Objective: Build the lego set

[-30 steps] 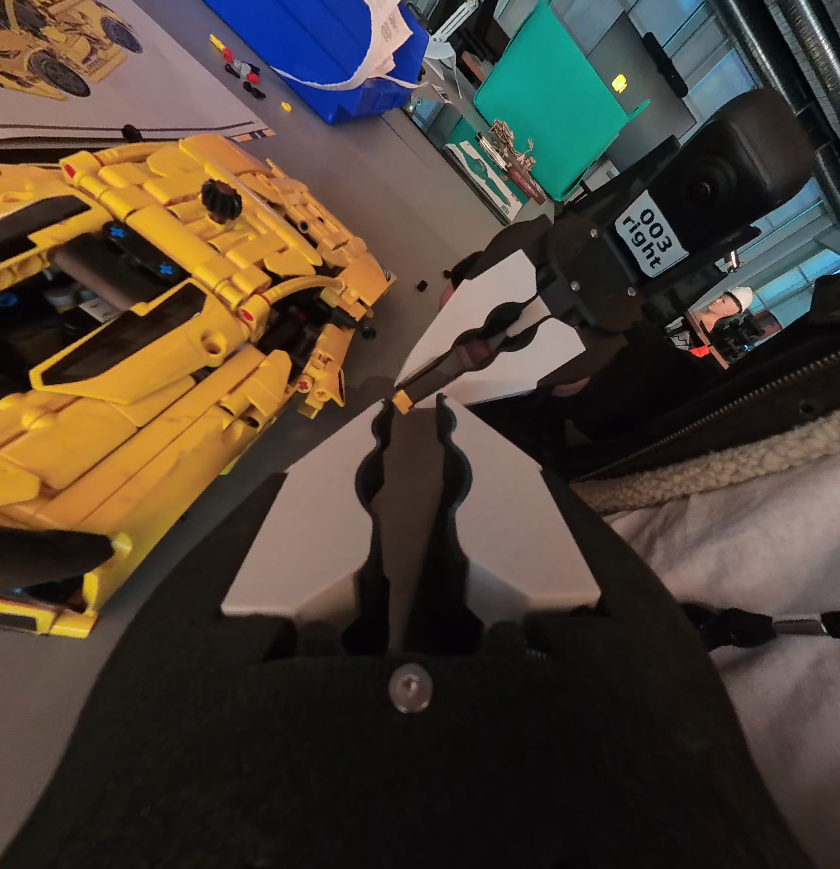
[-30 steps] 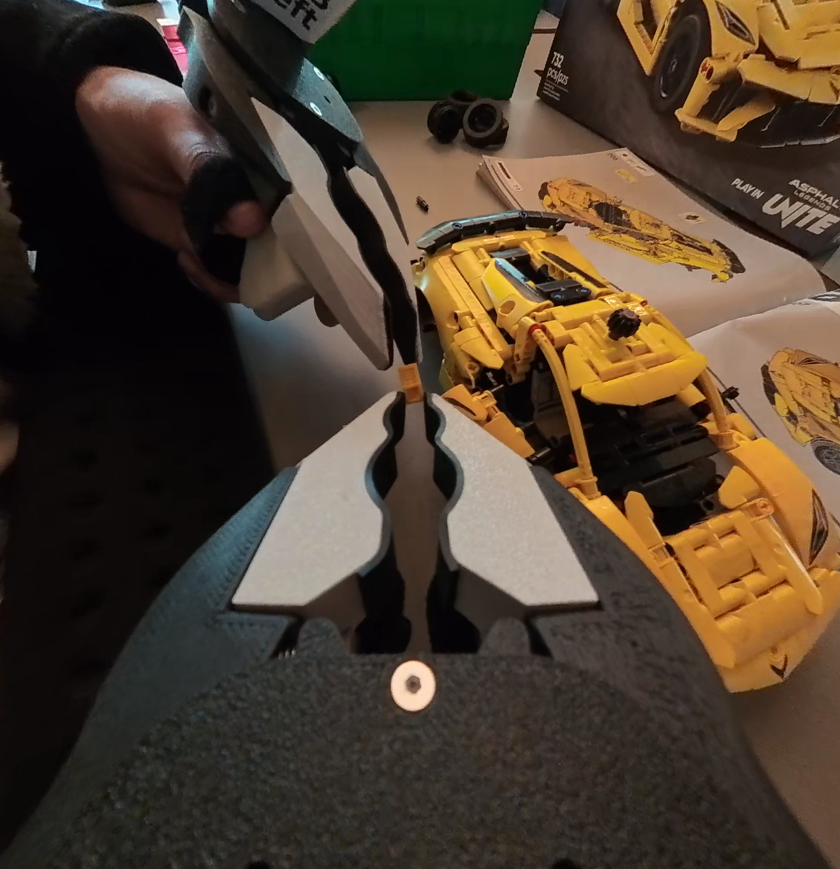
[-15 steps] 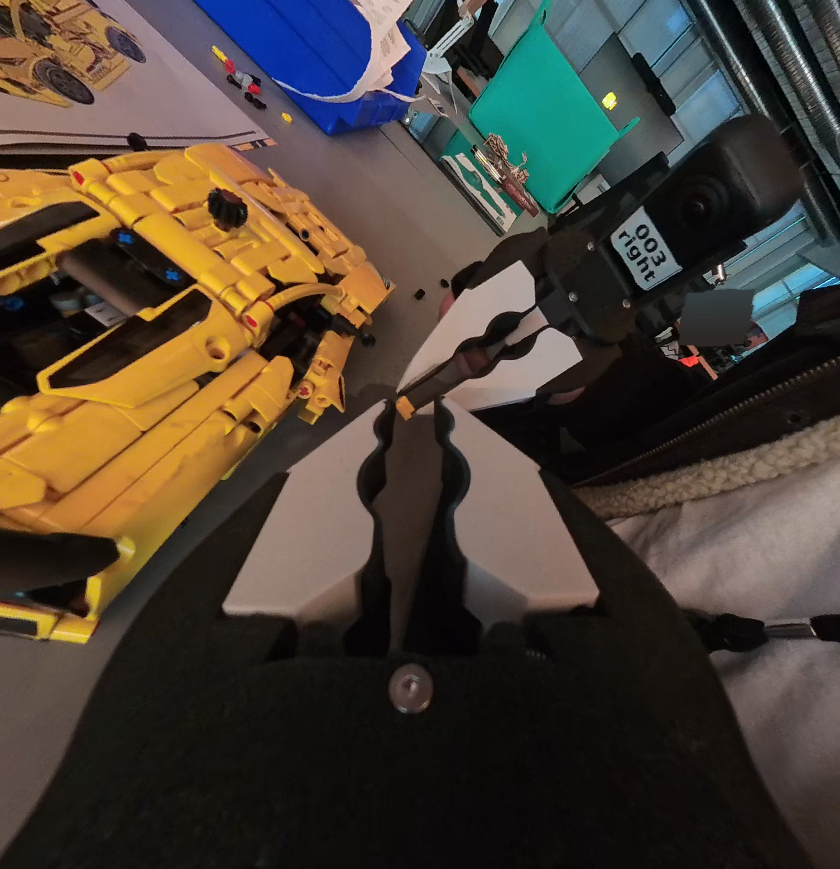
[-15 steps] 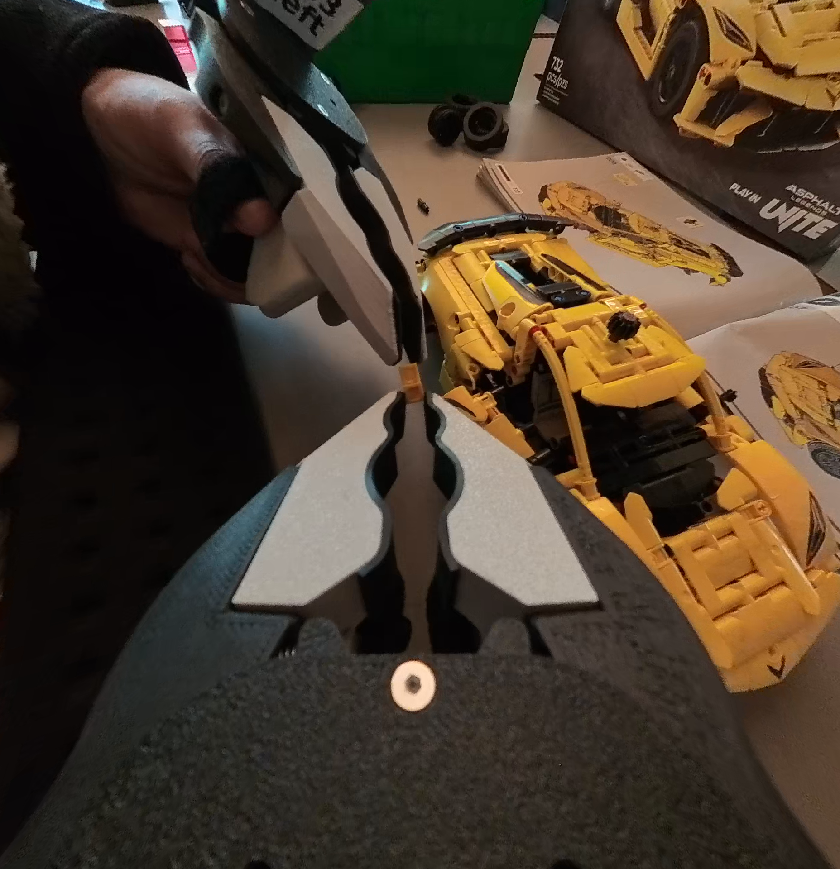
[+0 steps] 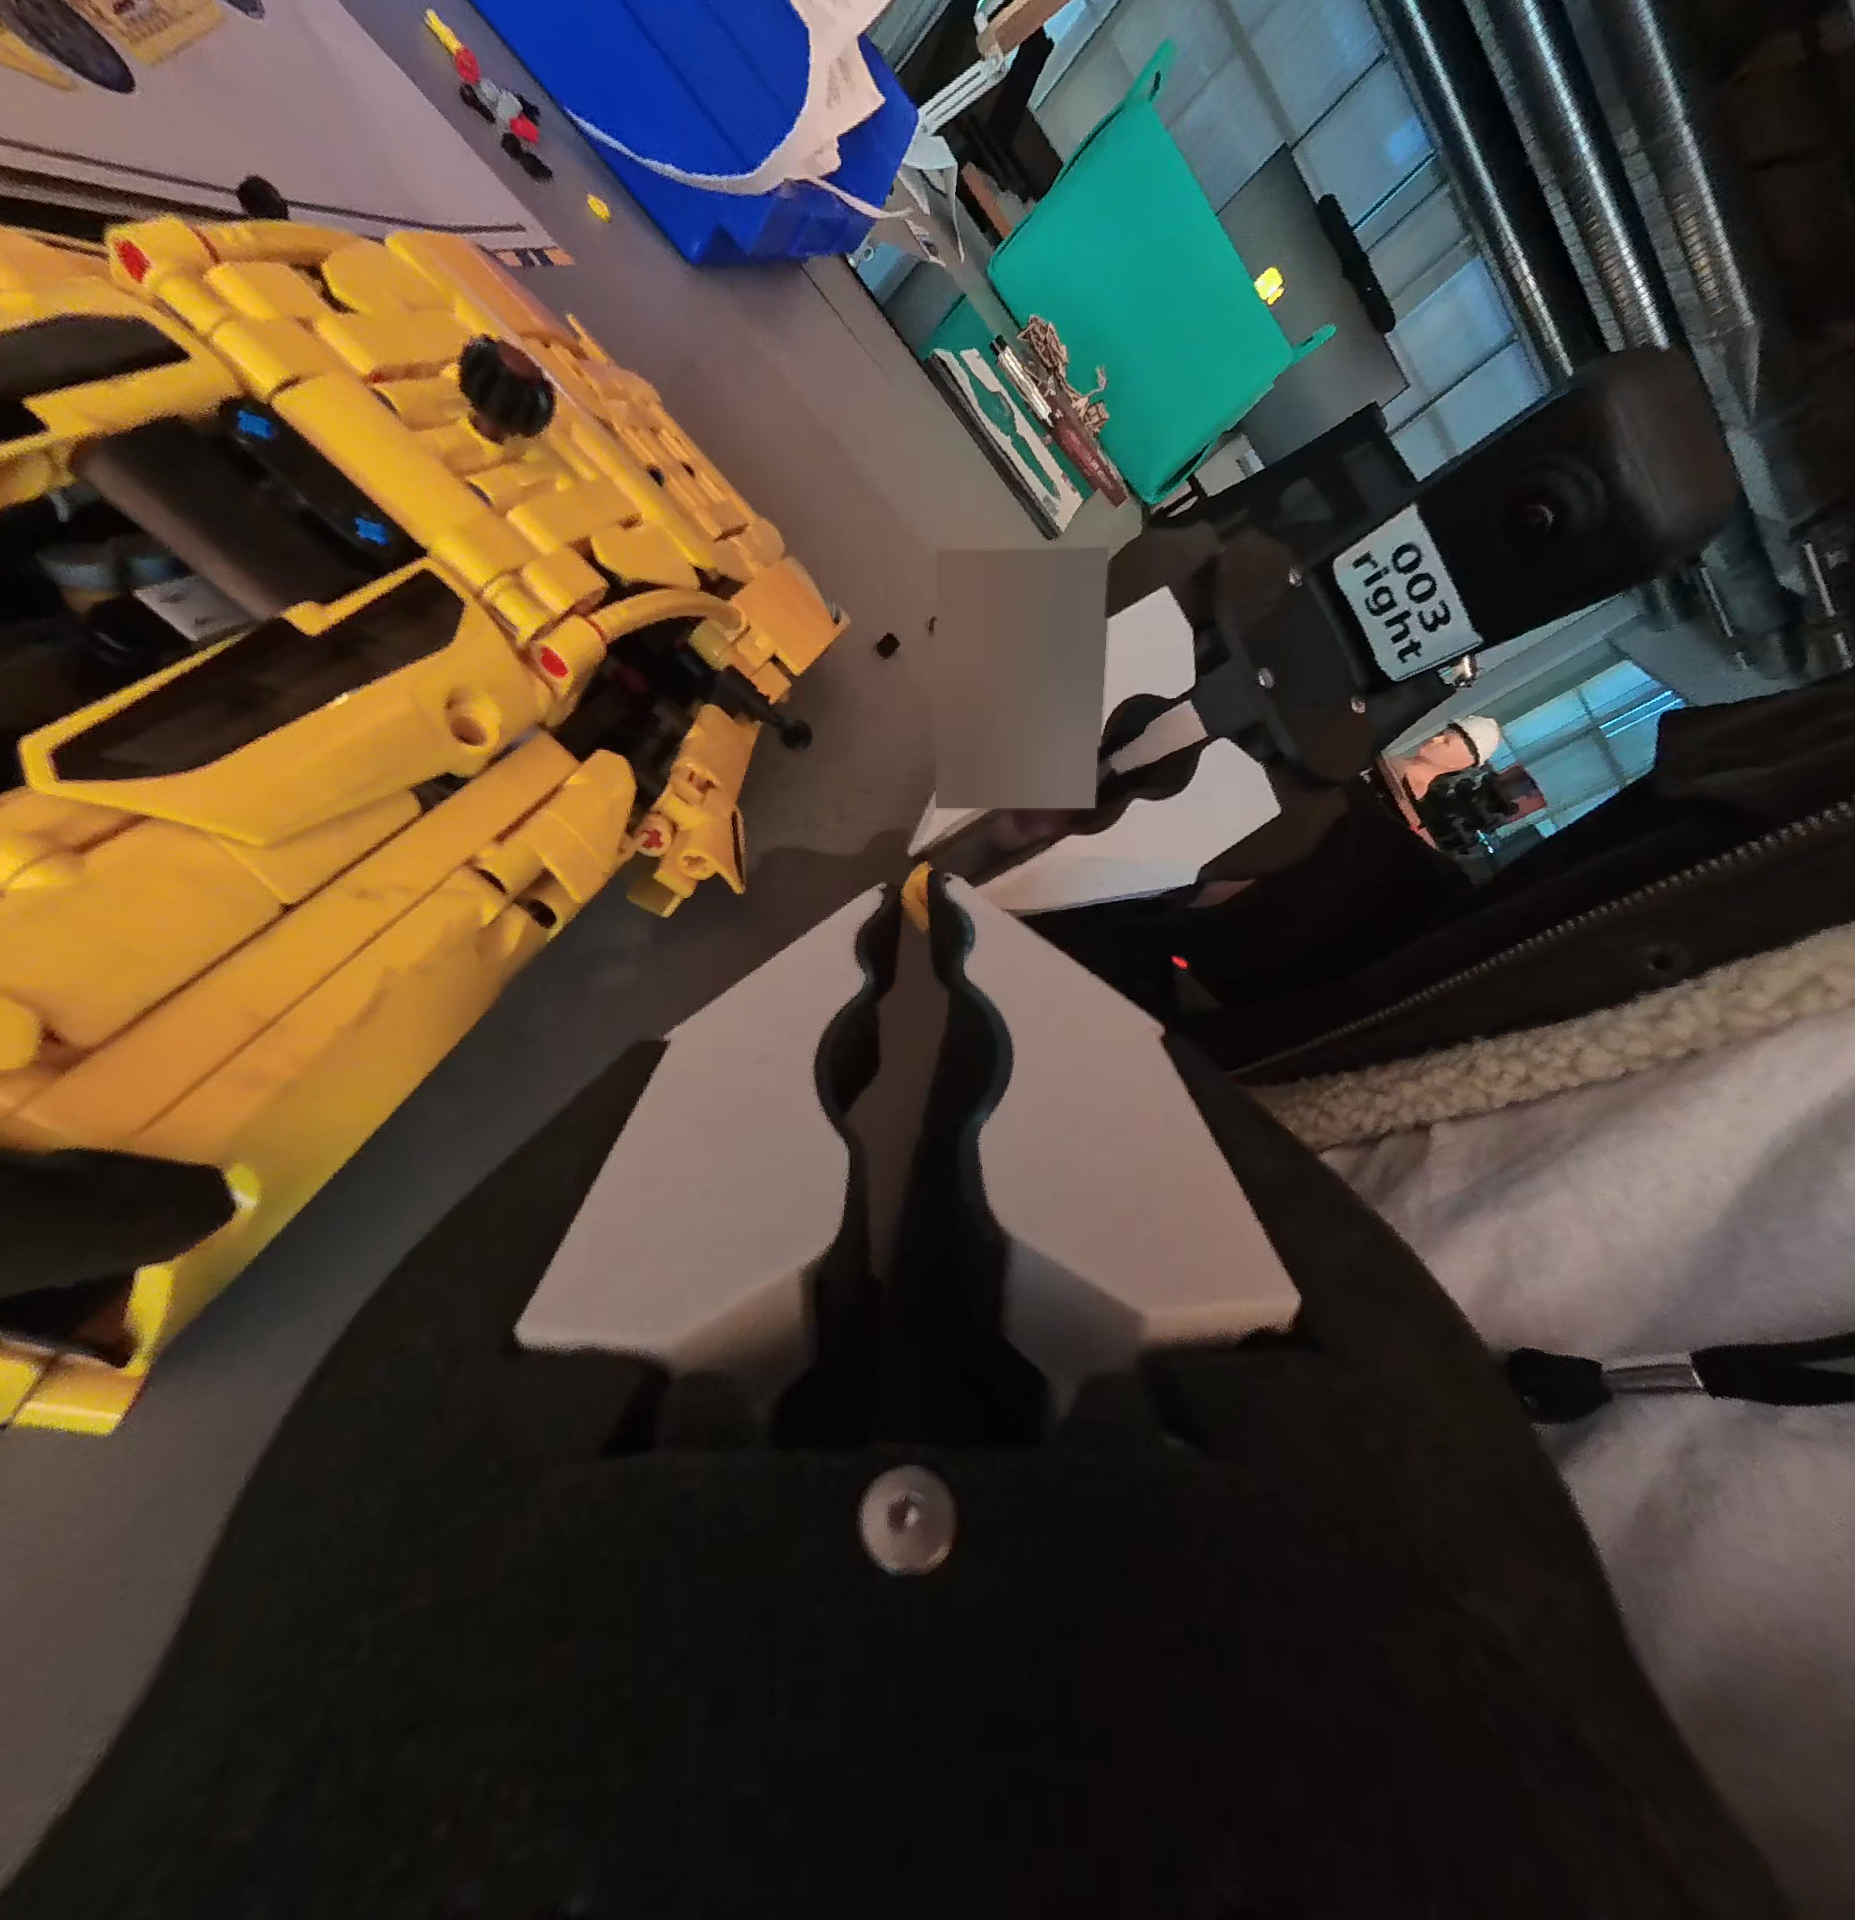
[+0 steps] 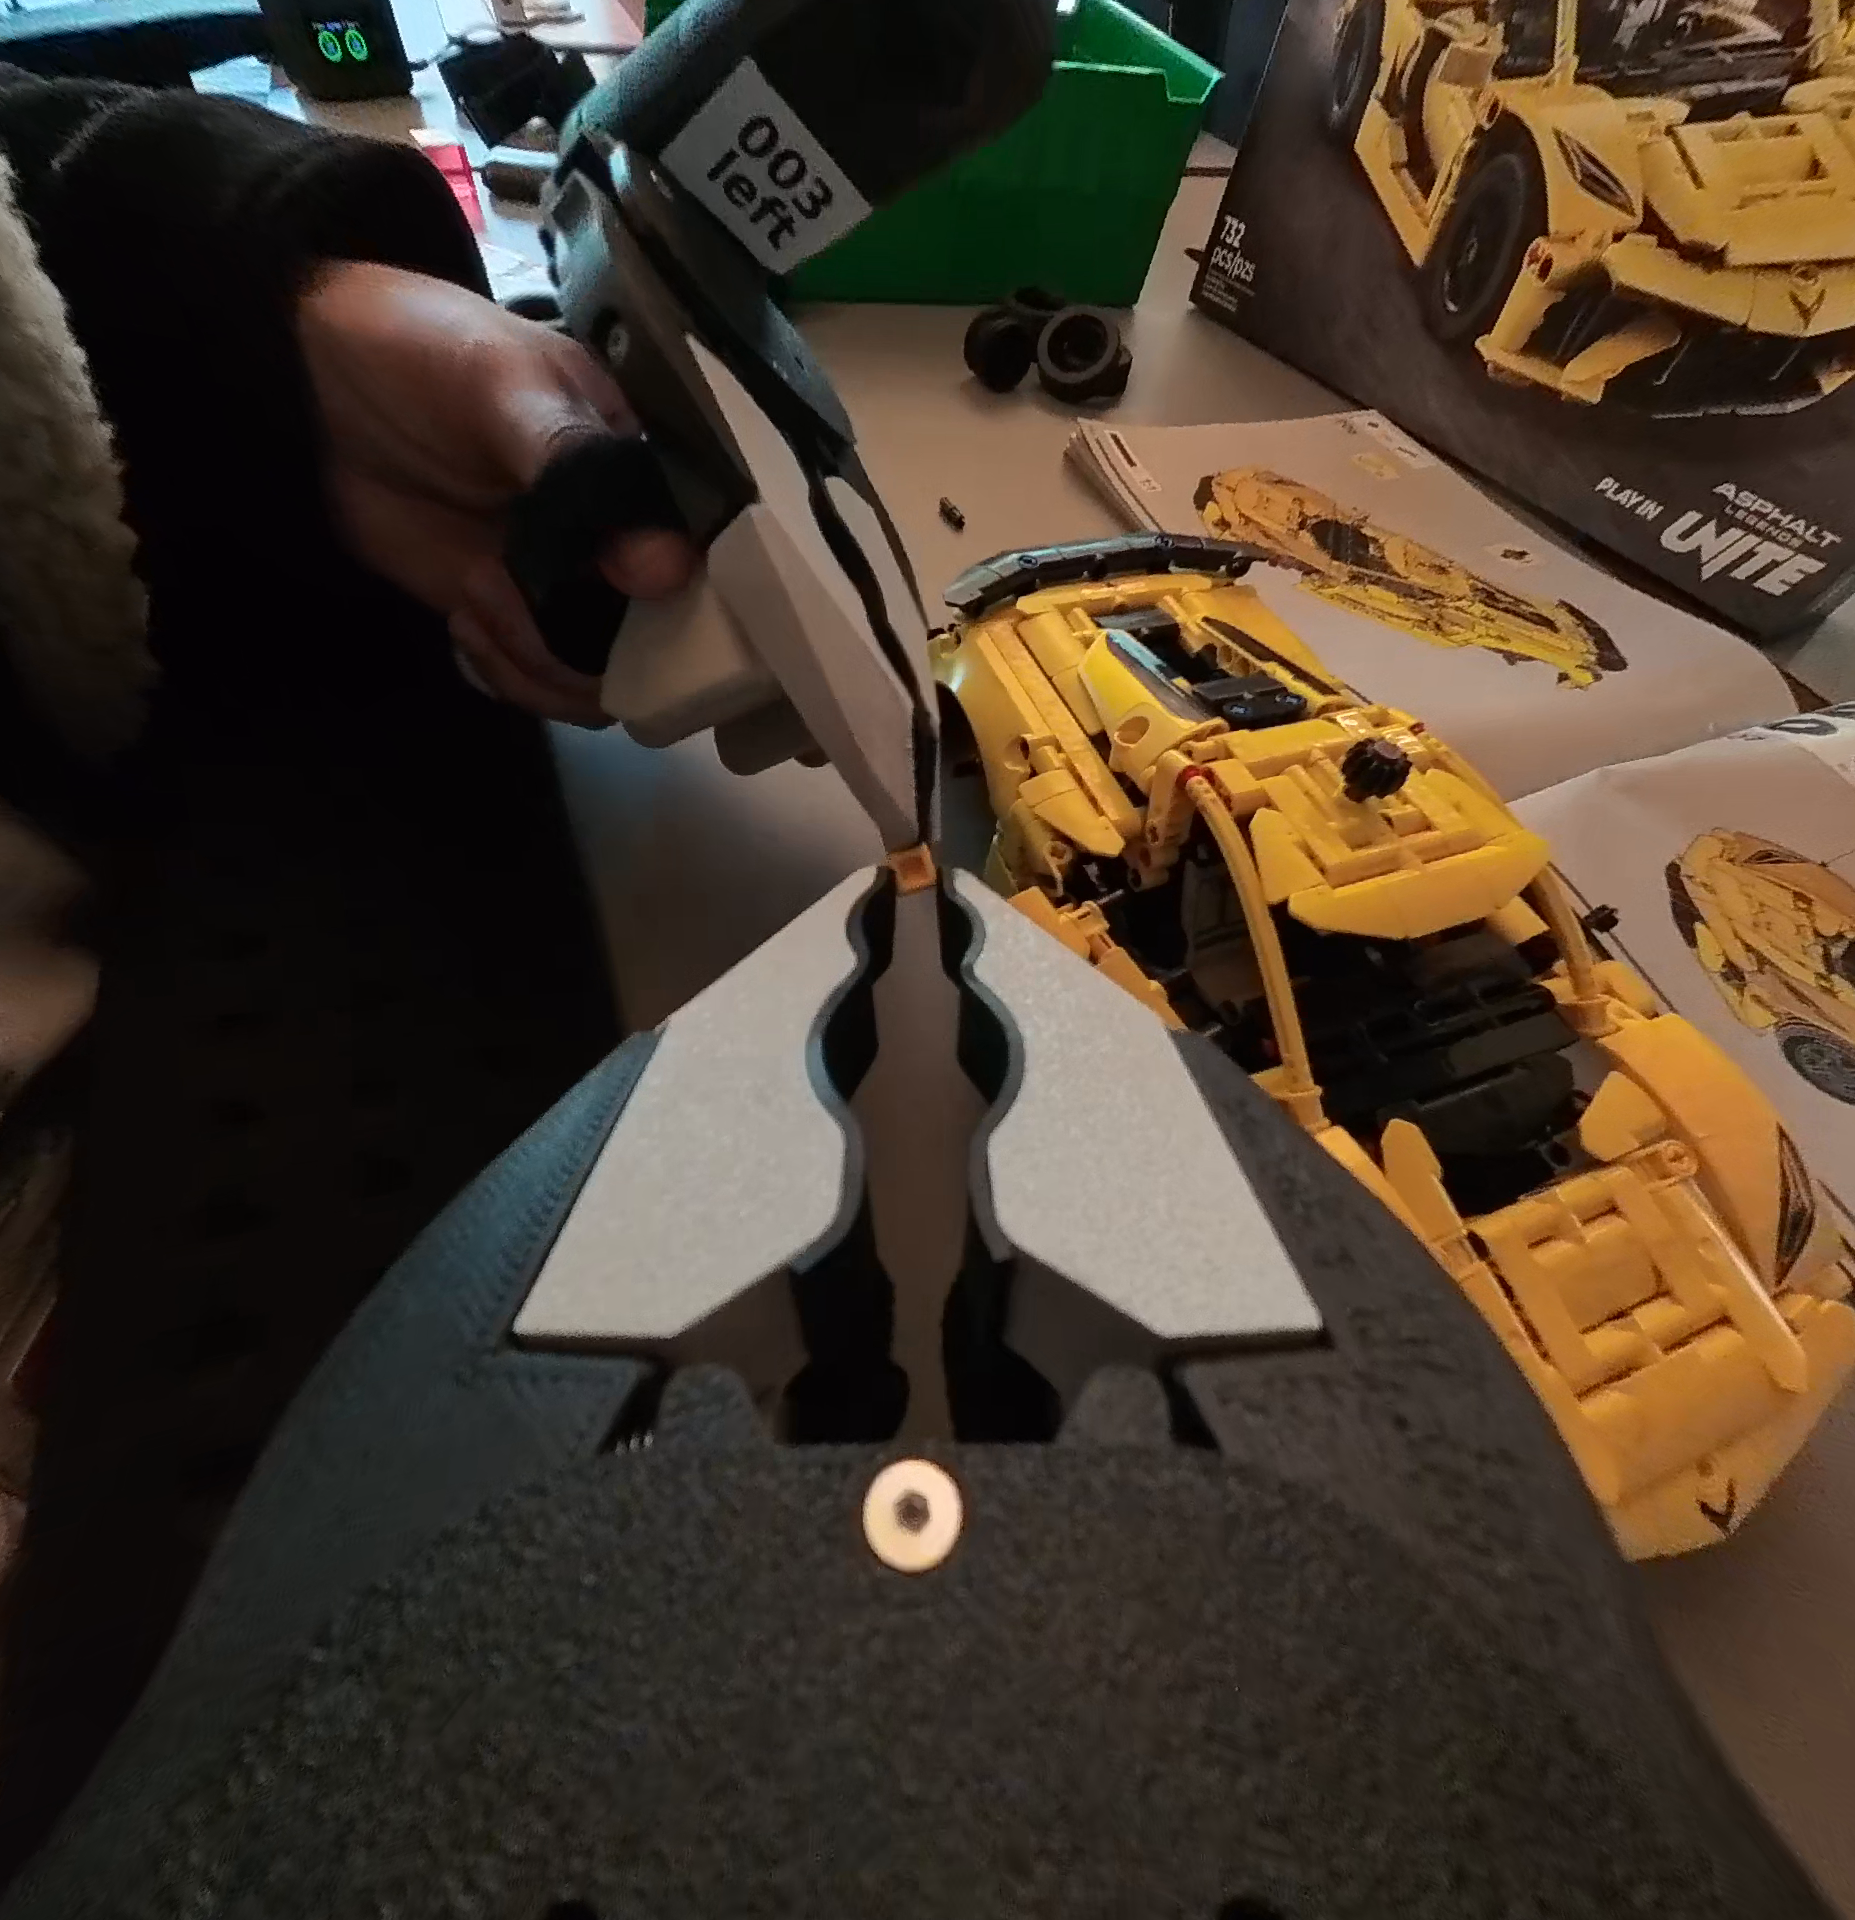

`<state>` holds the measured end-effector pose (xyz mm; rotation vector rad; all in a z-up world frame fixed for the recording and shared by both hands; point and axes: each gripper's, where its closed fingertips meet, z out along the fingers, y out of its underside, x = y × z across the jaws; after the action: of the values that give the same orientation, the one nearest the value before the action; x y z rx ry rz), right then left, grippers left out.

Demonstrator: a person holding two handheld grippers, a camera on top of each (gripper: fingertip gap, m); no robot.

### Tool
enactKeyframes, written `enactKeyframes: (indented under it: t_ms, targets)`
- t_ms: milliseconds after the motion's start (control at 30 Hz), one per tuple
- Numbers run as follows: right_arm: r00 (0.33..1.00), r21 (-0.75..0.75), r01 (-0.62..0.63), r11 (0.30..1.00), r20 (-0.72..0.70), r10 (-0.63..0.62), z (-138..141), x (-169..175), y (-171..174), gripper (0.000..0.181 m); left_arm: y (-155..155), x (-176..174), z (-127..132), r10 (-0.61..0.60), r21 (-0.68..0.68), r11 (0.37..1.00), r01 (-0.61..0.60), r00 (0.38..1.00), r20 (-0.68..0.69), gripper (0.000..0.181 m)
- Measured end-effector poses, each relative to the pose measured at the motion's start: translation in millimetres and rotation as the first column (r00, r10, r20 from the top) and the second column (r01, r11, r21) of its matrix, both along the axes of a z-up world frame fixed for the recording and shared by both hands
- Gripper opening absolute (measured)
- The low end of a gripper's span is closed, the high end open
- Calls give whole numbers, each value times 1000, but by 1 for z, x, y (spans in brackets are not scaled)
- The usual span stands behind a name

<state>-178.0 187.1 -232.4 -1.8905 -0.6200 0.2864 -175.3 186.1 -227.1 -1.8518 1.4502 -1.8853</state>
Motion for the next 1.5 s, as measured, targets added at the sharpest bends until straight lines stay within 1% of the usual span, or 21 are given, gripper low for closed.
enactKeyframes:
  t_ms: [33, 100, 167, 233, 333, 400, 467, 533, 567, 633, 667, 700, 733, 800, 900, 967, 1067, 1133, 1233, 1367, 1500]
  targets:
    - [1000, -2, 1, 1000, -20, -1, 1, 0, 0, 2, 0, 0, 2, 1, 8, 1000, -1, 1000, 14, 2]
    - [995, -20, -9, 1000, -99, 7, 3, -2, -2, 2, -2, -2, 4, -22, 36, 999, 21, 999, 36, 3]
    - [977, -50, -20, 999, -213, 9, 9, -1, -3, 12, -1, -2, 6, -22, 69, 997, 18, 998, 58, 2]
    - [949, -49, -29, 998, -315, 13, 18, 3, -3, 21, 1, -1, 12, -11, 49, 999, 7, 997, 79, 2]
    - [941, -5, 1, 1000, -337, -3, 25, 10, 0, 21, 6, 3, 22, 14, 32, 999, -18, 992, 125, 2]
    - [941, 26, 18, 1000, -338, -8, 29, 14, 4, 22, 16, 8, 27, 39, 100, 993, -55, 987, 158, 2]
    - [951, 58, 41, 997, -310, -22, 37, 25, 11, 24, 36, 15, 34, 61, 219, 970, -101, 981, 183, 2]
    - [969, 74, 88, 993, -236, -69, 49, 51, 23, 24, 72, 25, 50, 124, 335, 922, -192, 969, 216, 2]
    - [971, 78, 107, 991, -221, -87, 57, 64, 30, 24, 92, 29, 62, 166, 359, 899, -249, 955, 246, 2]
    - [967, 48, 136, 990, -223, -122, 69, 90, 47, 24, 129, 36, 86, 252, 355, 864, -357, 917, 309, 2]
    - [961, 17, 144, 989, -242, -135, 71, 101, 56, 25, 144, 38, 91, 292, 360, 840, -406, 897, 331, 2]
    - [953, -9, 139, 990, -270, -136, 73, 109, 66, 24, 153, 39, 90, 319, 377, 816, -438, 885, 339, 2]
    - [945, -21, 145, 989, -294, -145, 71, 118, 76, 24, 156, 40, 83, 327, 393, 803, -448, 883, 337, 2]
    - [930, -30, 189, 982, -316, -189, 58, 135, 93, 25, 145, 41, 67, 322, 387, 811, -438, 887, 331, 2]
    - [897, 8, 226, 974, -392, -205, 54, 140, 96, 20, 127, 44, 47, 309, 382, 827, -413, 901, 305, 3]
    - [907, 14, 214, 977, -374, -194, 55, 138, 91, 19, 125, 47, 48, 291, 409, 817, -407, 903, 317, 3]
    - [927, 39, 244, 969, -303, -221, 49, 145, 89, 12, 128, 47, 53, 270, 432, 804, -409, 898, 348, 3]
    - [927, 45, 225, 973, -318, -199, 53, 142, 88, 12, 129, 45, 51, 269, 423, 811, -405, 899, 345, 3]
    - [927, 83, 204, 975, -337, -166, 62, 135, 87, 10, 134, 42, 46, 281, 428, 803, -415, 897, 341, 3]
    - [932, 48, 190, 981, -323, -164, 51, 131, 87, 7, 138, 41, 45, 284, 453, 784, -424, 895, 345, 3]
    - [935, 65, 178, 982, -322, -148, 55, 125, 86, 6, 134, 40, 47, 266, 488, 763, -423, 895, 358, 3]
